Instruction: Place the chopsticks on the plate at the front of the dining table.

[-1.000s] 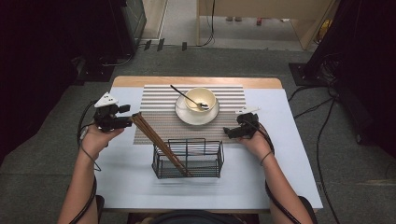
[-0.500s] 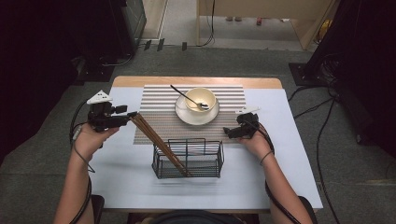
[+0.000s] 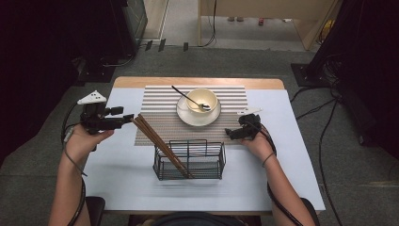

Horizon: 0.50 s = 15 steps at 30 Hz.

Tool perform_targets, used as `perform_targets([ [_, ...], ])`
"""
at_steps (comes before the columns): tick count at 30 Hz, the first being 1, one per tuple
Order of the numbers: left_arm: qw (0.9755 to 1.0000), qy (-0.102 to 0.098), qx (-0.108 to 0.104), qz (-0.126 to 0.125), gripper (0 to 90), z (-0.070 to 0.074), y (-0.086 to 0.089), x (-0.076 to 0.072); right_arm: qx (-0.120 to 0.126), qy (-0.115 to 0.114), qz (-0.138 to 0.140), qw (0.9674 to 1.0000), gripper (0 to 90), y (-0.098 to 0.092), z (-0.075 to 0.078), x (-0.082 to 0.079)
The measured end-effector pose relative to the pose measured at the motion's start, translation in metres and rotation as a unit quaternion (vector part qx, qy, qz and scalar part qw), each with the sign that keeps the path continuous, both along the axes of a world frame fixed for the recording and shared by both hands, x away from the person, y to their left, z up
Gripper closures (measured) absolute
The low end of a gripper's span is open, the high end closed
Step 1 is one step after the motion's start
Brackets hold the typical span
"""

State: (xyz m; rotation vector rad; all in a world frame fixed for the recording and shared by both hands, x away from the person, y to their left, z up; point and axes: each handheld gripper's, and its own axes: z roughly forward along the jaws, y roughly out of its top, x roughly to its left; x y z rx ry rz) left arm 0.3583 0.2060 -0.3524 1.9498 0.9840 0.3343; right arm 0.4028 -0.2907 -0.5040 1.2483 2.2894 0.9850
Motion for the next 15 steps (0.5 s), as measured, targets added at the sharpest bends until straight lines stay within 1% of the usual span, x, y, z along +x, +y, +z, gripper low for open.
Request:
perform_targets([
  [3,0.9999,-0.003,-0.012,-0.003,42.7,0.007,0.004,-0.004,0.000,0.000,0.000,1.0000,0.9,0.000,0.000,0.000],
  [7,0.9997,-0.004,-0.019,-0.010,43.2,0.015,0.007,-0.009,0.000,0.000,0.000,1.0000,0.8,0.000,0.000,0.000],
  [11,0.9995,0.004,-0.030,-0.011,44.0,0.020,0.009,-0.012,0.000,0.000,0.000,1.0000,0.8,0.000,0.000,0.000],
  [14,0.9988,0.014,-0.041,-0.025,44.4,0.022,0.009,-0.014,0.000,0.000,0.000,1.0000,0.8,0.000,0.000,0.000],
  [15,0.9986,0.016,-0.041,-0.029,44.4,0.023,0.008,-0.015,0.000,0.000,0.000,1.0000,0.9,0.000,0.000,0.000],
])
